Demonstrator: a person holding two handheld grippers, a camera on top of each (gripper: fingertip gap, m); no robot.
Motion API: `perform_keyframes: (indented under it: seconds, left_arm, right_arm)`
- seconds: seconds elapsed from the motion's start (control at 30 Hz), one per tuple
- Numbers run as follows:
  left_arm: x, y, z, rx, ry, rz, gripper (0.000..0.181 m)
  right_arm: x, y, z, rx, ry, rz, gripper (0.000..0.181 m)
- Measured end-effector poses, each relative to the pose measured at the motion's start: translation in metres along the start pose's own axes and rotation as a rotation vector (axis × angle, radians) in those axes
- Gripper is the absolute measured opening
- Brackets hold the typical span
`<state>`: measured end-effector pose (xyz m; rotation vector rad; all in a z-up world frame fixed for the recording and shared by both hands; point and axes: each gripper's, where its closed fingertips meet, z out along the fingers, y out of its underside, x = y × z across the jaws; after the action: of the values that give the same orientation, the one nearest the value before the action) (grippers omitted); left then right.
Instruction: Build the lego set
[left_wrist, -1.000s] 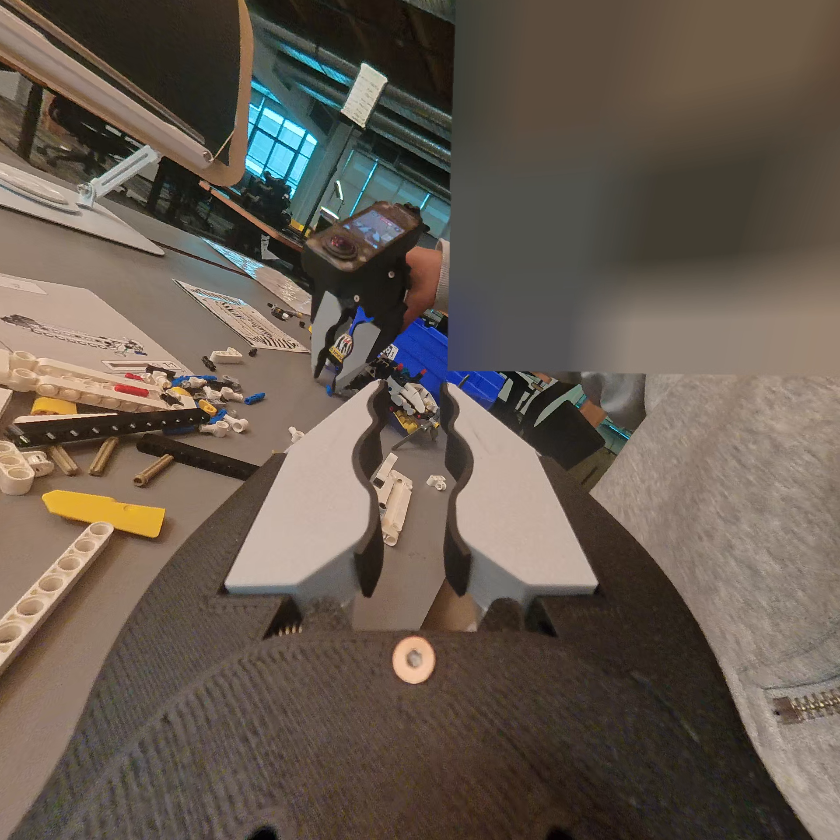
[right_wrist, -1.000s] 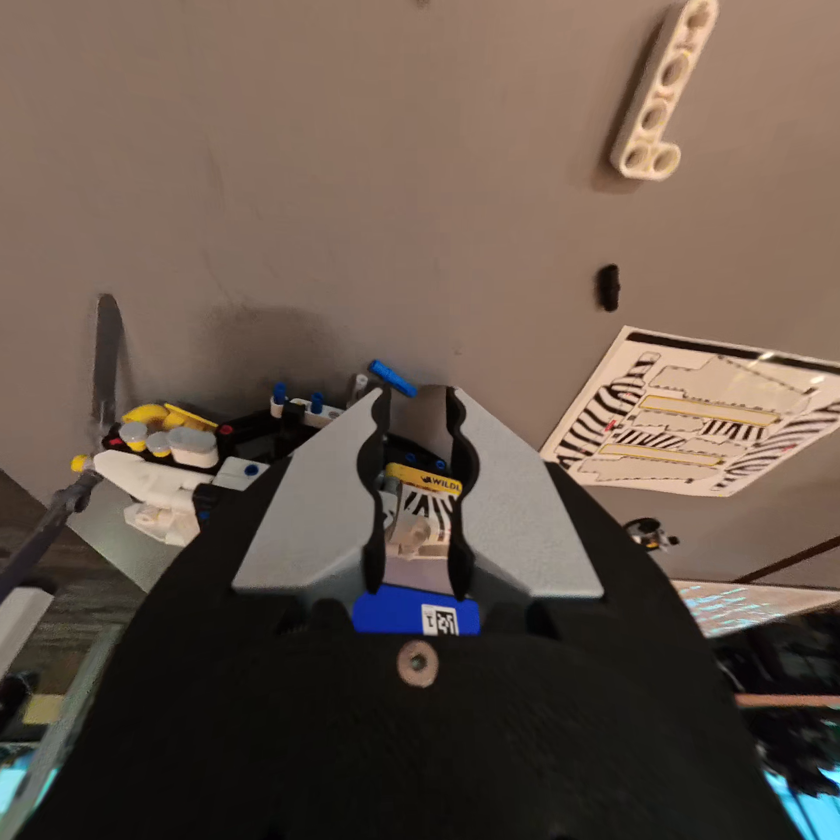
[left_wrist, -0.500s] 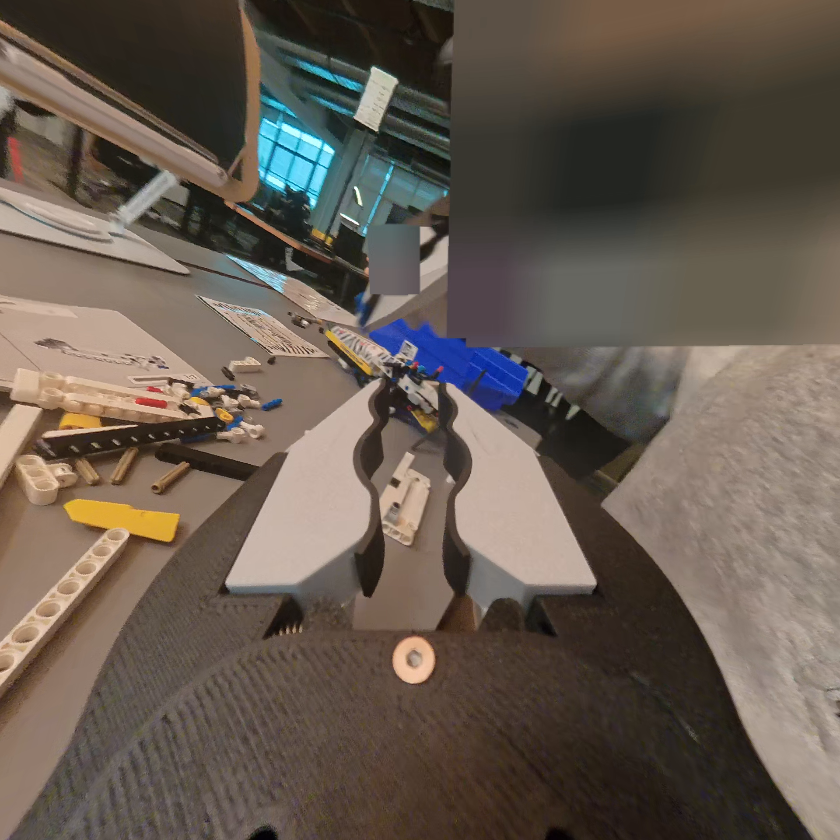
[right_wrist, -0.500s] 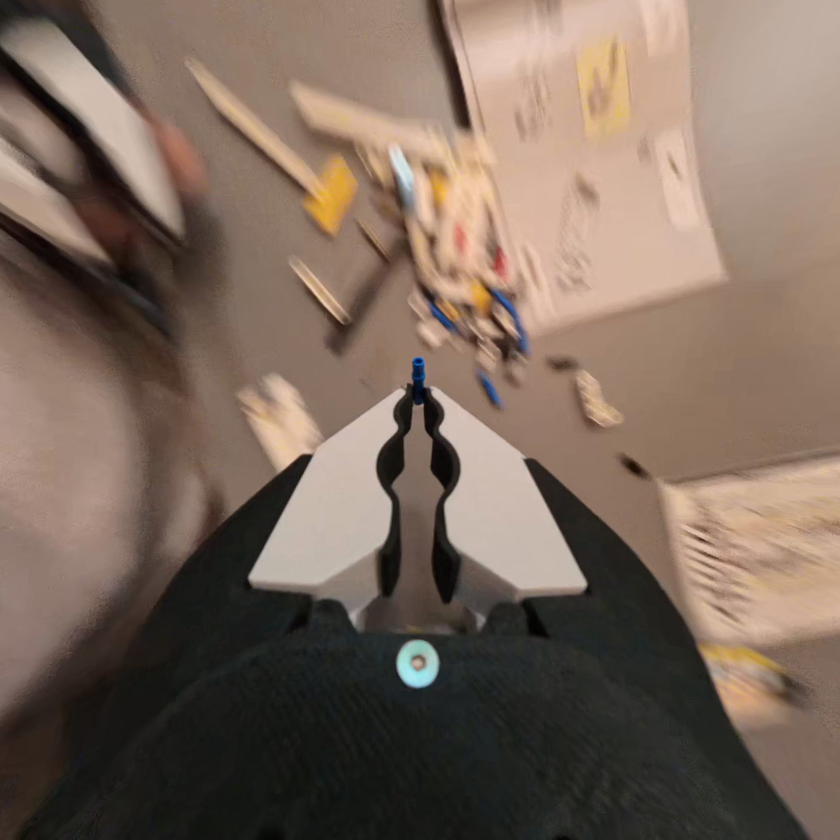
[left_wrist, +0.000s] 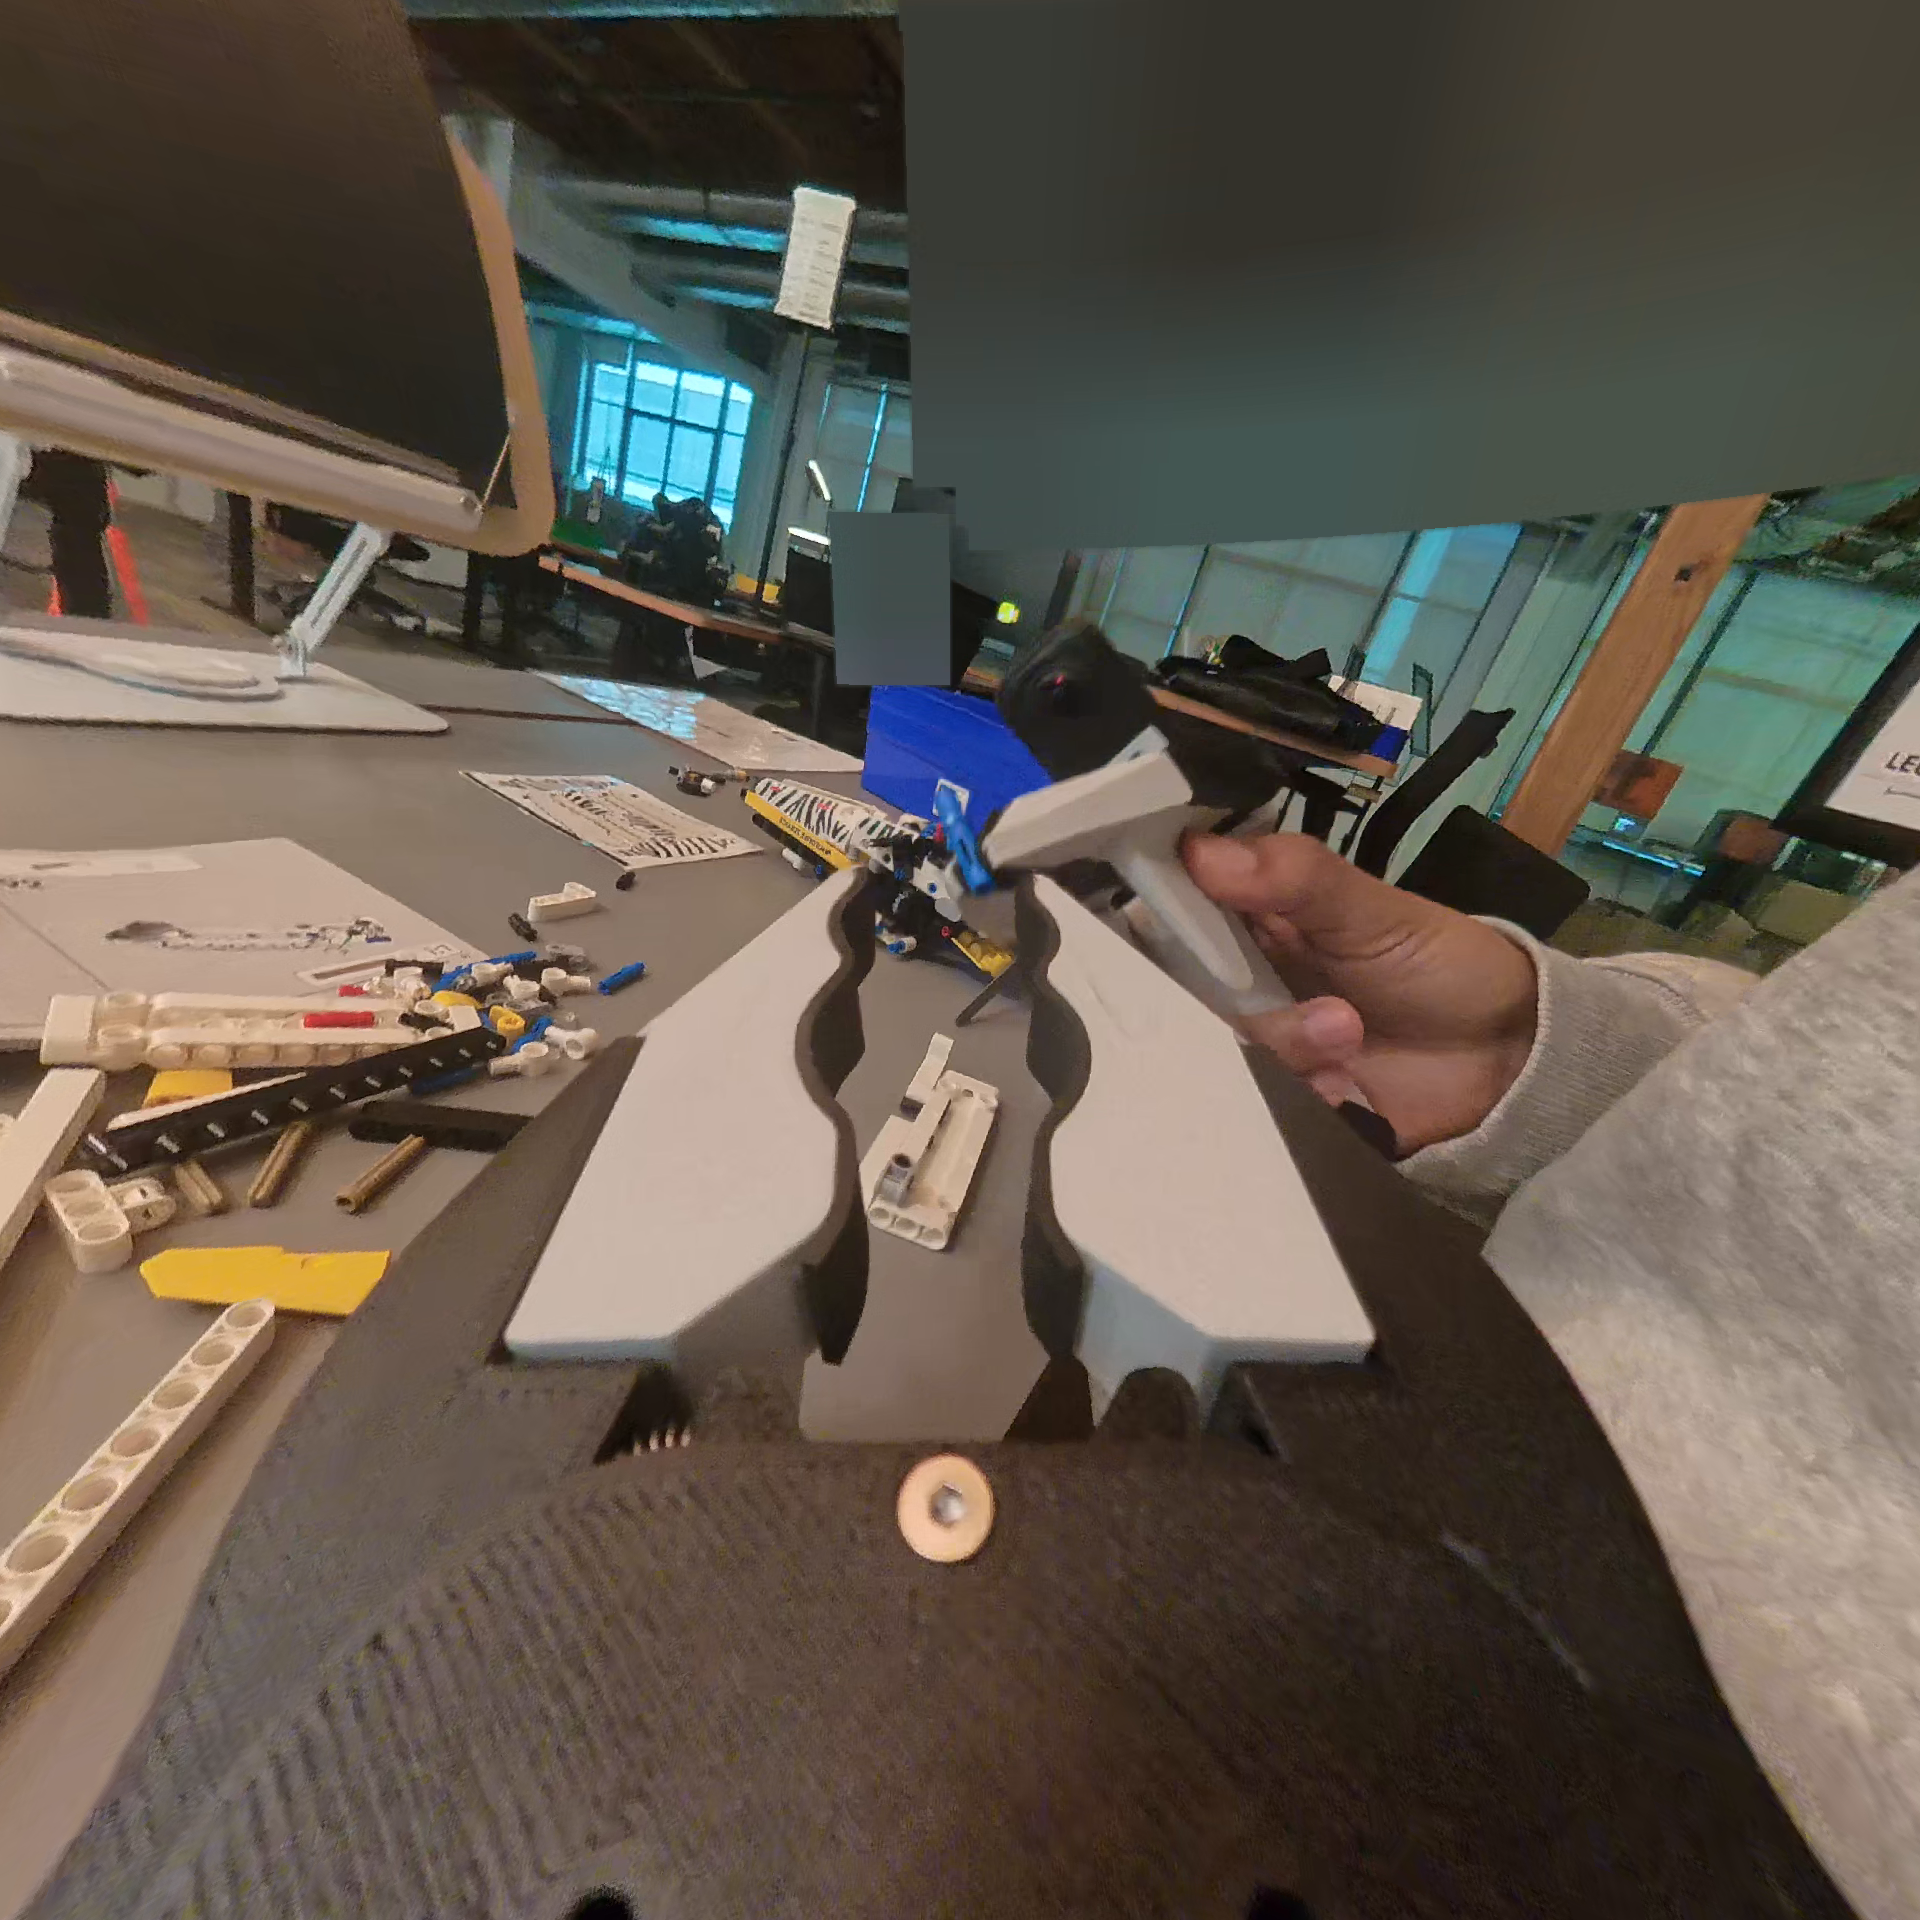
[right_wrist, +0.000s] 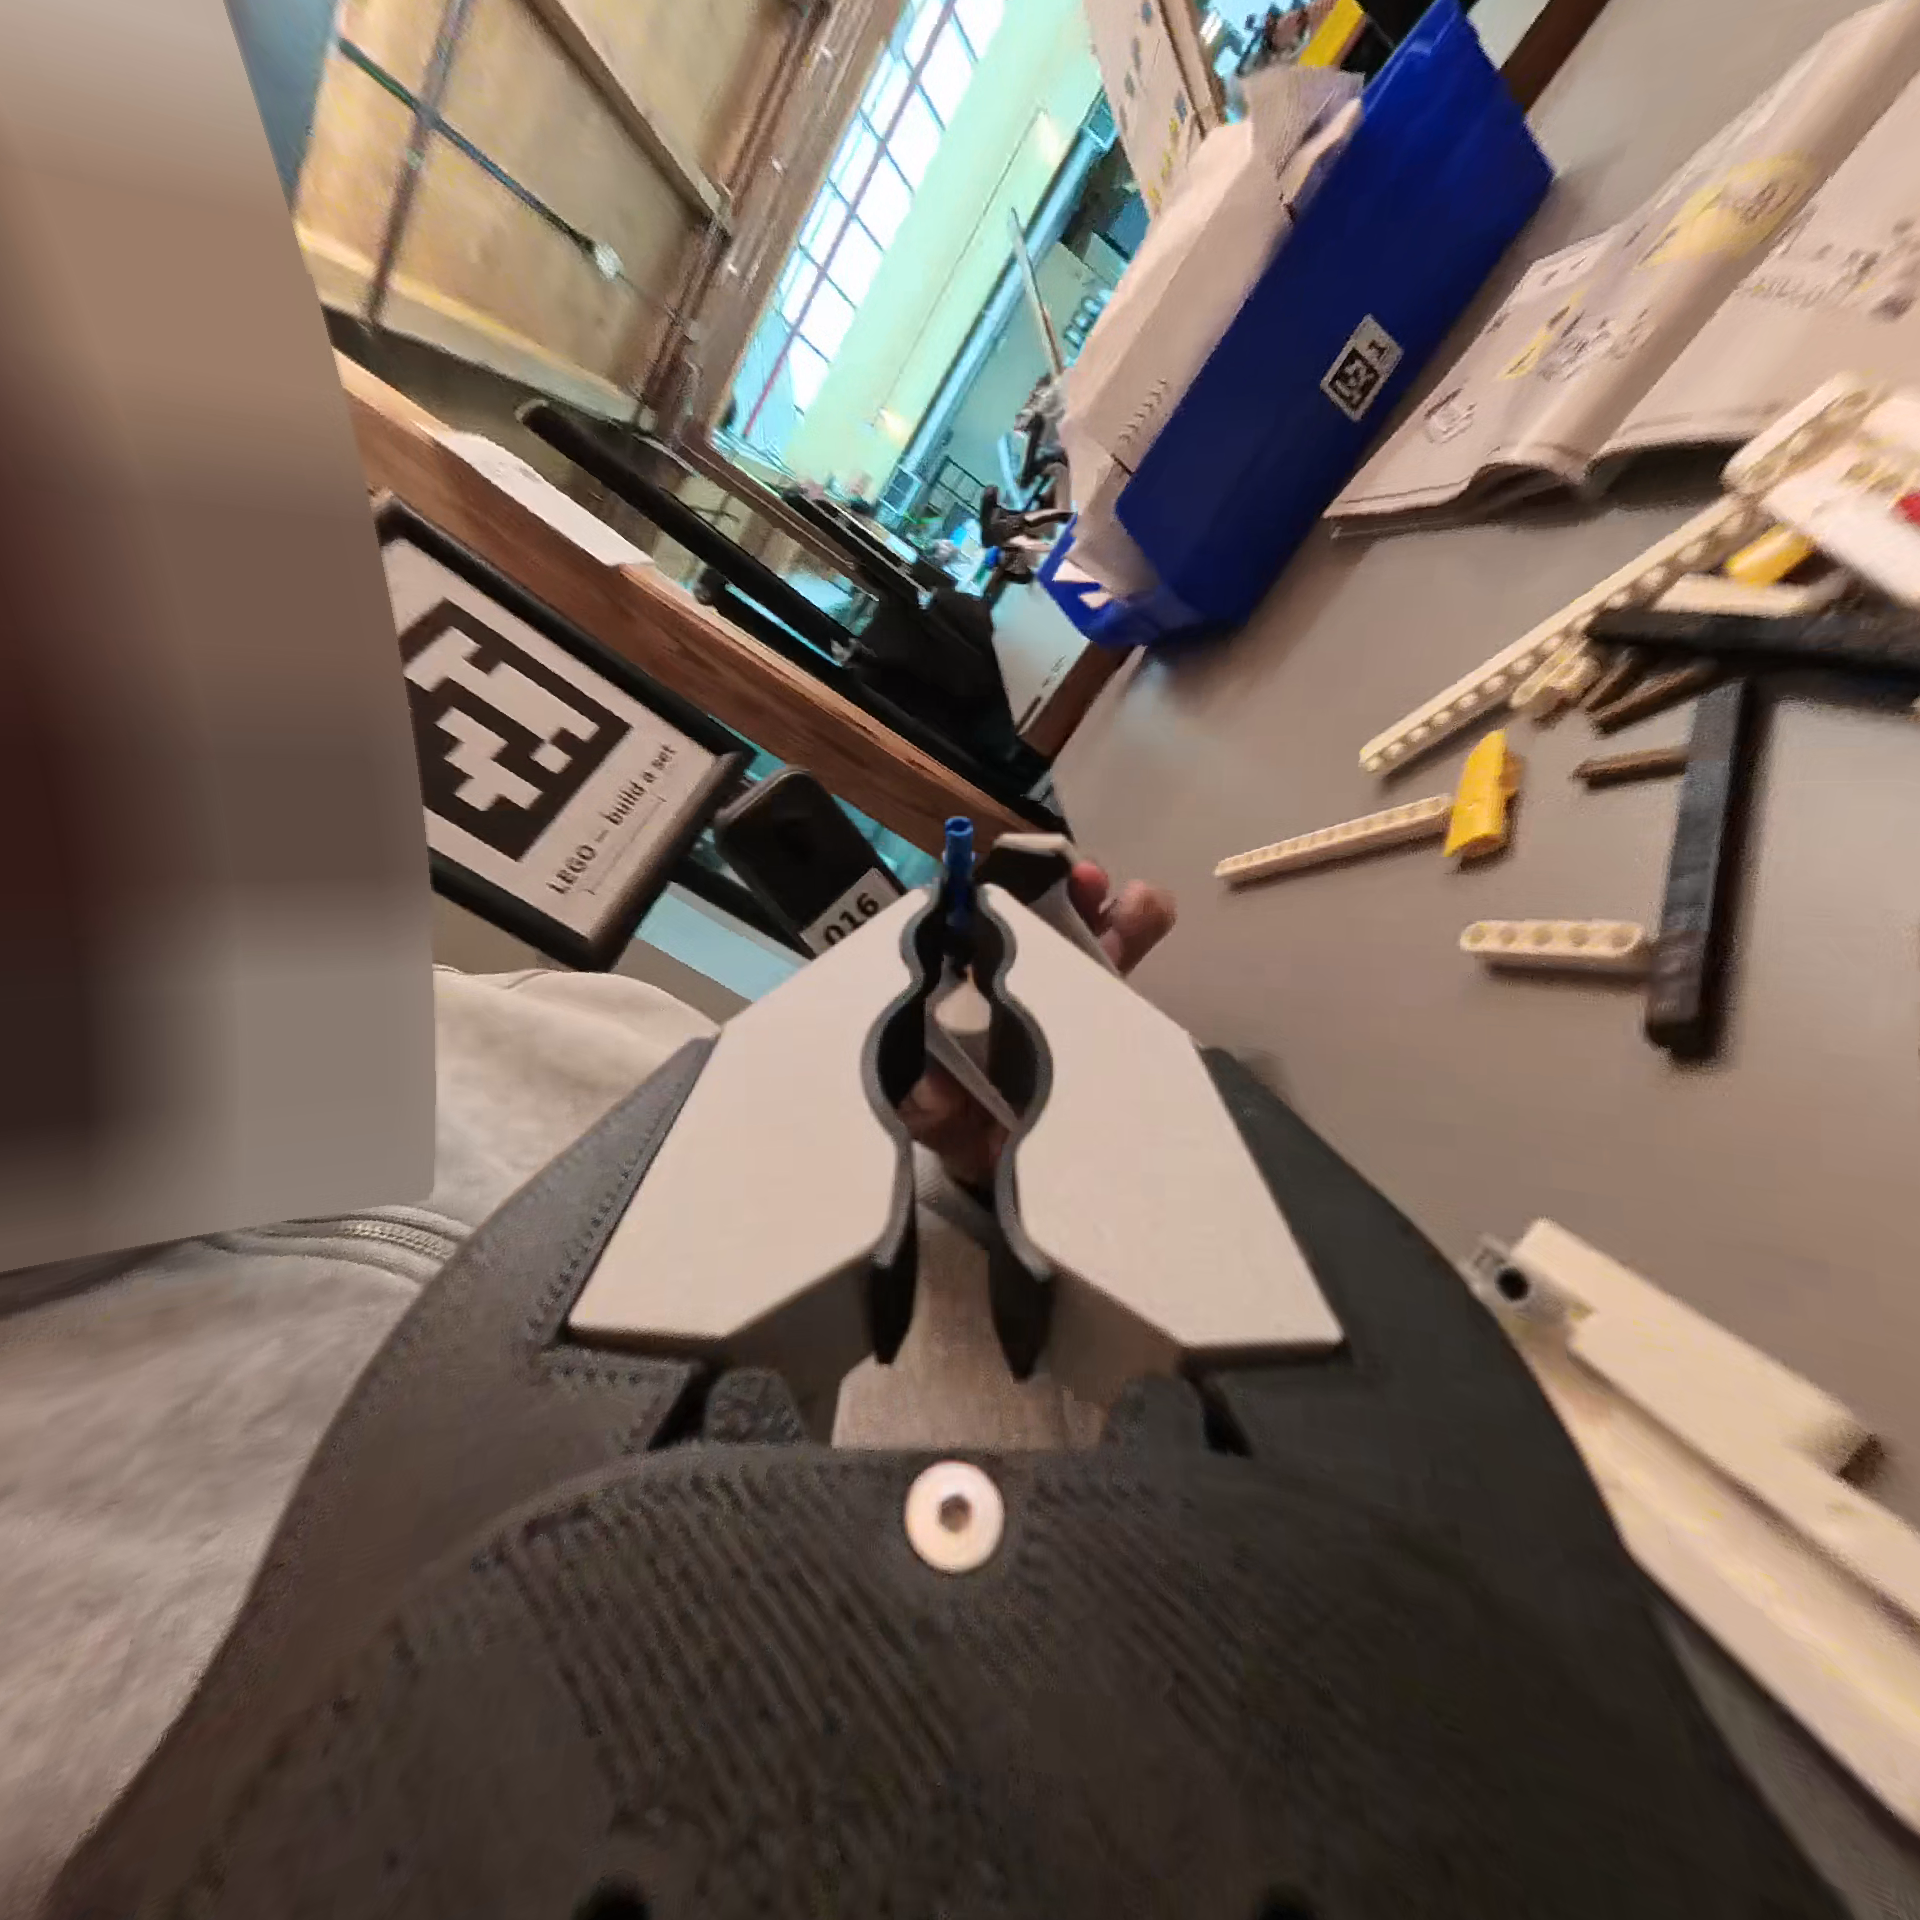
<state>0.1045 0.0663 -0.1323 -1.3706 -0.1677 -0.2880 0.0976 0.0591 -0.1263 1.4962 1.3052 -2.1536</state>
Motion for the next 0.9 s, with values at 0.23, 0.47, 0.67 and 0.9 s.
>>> perform_keyframes:
  seconds: [0.23,0.47,0.67,0.9]
  left_arm:
    - [0.02,0.005,0.001,-0.021,0.06,0.122,0.009]
    - [0.024,0.013,0.003,-0.056,0.087,0.139,0.007]
    - [0.024,0.016,0.004,-0.071,0.068,0.188,0.006]
    - [0.025,0.015,0.003,-0.076,0.096,0.158,0.003]
  right_arm:
    - [0.0,0.016,-0.009,-0.028,-0.032,0.121,0.002]
    - [0.002,0.02,-0.018,-0.049,-0.066,0.211,0.002]
    - [0.002,0.02,-0.019,-0.034,-0.121,0.274,0.003]
    - [0.002,0.021,-0.021,-0.044,-0.13,0.306,0.003]
